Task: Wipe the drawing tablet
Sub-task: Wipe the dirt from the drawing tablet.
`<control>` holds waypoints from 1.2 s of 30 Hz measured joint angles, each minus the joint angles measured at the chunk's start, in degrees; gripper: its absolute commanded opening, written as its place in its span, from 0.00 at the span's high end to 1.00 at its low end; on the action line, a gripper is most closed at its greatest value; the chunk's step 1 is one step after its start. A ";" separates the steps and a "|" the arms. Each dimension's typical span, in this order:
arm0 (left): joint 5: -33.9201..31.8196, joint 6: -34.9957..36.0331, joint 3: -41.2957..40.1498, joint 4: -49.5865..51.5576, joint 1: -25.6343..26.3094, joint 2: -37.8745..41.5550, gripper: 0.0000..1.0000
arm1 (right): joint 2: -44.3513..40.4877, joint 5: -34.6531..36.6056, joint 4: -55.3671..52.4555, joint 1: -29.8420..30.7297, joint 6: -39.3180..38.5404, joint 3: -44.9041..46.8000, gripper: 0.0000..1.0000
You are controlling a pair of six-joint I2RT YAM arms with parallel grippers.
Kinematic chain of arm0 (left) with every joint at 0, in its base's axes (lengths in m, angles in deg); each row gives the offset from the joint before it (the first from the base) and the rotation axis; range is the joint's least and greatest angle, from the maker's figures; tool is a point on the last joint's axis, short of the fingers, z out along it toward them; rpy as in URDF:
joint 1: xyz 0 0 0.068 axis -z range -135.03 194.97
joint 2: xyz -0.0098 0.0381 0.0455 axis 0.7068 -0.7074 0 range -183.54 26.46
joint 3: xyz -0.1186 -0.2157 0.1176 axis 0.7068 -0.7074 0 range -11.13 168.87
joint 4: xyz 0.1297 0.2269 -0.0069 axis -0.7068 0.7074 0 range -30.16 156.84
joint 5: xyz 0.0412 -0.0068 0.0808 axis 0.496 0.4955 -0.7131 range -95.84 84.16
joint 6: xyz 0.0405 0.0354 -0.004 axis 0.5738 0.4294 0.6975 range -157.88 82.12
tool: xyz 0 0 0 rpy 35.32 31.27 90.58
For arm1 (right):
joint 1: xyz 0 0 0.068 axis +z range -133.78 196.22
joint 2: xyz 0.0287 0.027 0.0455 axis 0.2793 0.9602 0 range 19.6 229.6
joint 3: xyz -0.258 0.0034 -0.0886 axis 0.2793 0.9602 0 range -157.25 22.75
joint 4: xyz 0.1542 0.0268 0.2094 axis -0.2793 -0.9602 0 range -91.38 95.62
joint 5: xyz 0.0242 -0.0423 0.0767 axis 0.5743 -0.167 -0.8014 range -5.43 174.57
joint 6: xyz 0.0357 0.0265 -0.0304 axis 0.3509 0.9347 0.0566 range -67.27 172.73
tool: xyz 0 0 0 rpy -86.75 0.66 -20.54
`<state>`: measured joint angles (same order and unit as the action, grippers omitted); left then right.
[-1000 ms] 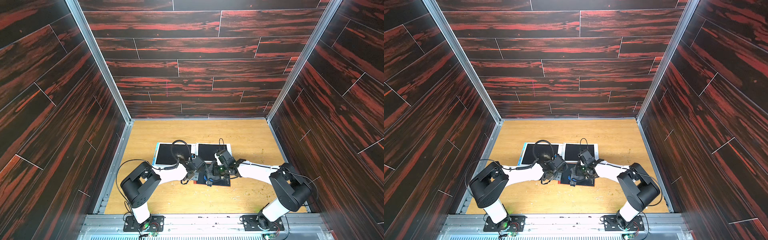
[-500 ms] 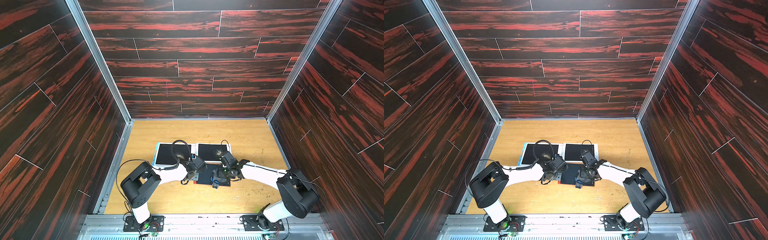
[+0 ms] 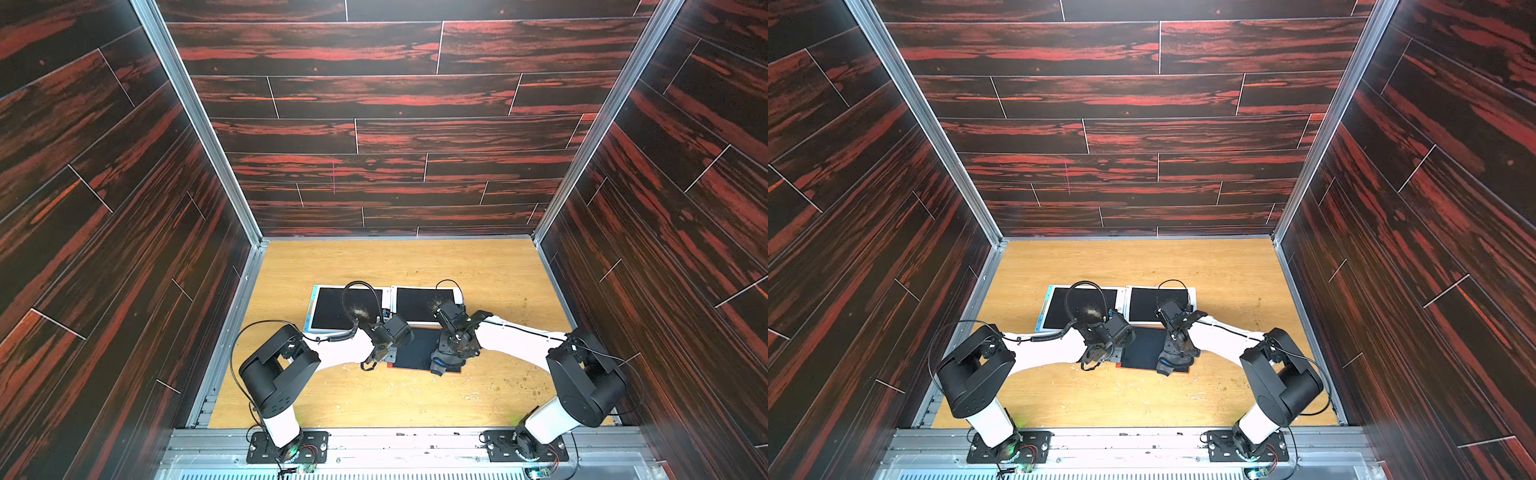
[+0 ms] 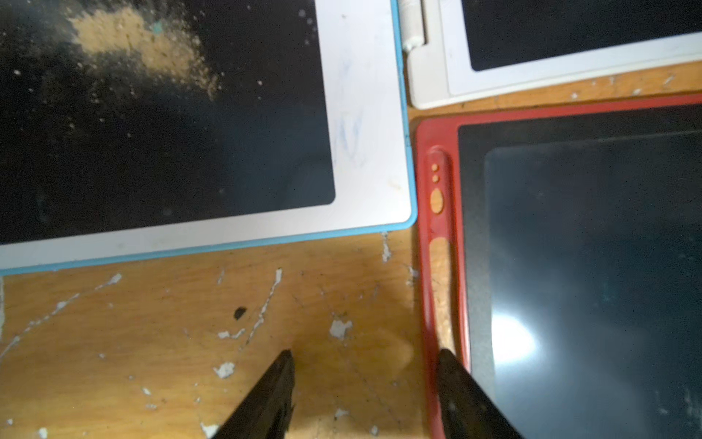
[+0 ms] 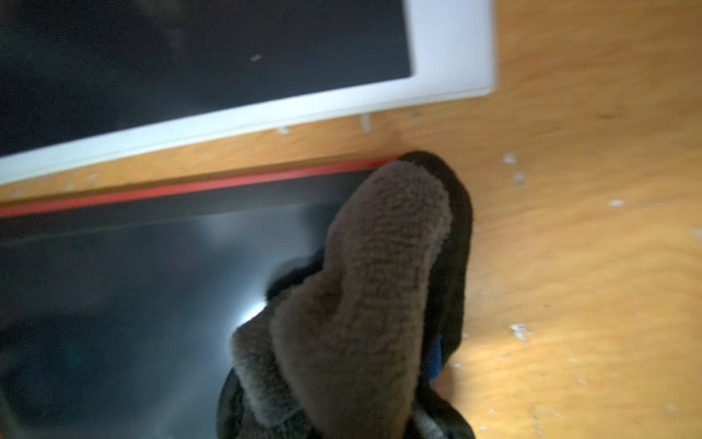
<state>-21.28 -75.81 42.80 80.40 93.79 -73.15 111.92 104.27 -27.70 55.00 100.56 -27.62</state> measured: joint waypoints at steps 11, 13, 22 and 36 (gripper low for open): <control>0.02 -0.02 -0.04 -0.02 0.00 0.02 0.39 | 6.14 14.16 -14.62 -0.63 8.02 -2.97 1.00; 0.02 -0.02 -0.04 0.00 0.00 0.02 0.39 | 7.98 16.46 -17.88 -0.66 9.94 -3.67 0.99; 0.02 -0.02 -0.04 0.00 0.00 0.02 0.39 | 11.10 23.96 -36.04 -1.29 20.81 -6.40 0.97; 0.11 0.22 1.09 6.64 0.00 12.39 0.34 | -5.95 20.13 -33.62 -1.29 8.22 -13.79 1.00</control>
<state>-21.17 -75.59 43.89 87.04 93.79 -60.76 105.97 124.40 -61.32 53.71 108.78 -41.41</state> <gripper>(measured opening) 0.657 0.106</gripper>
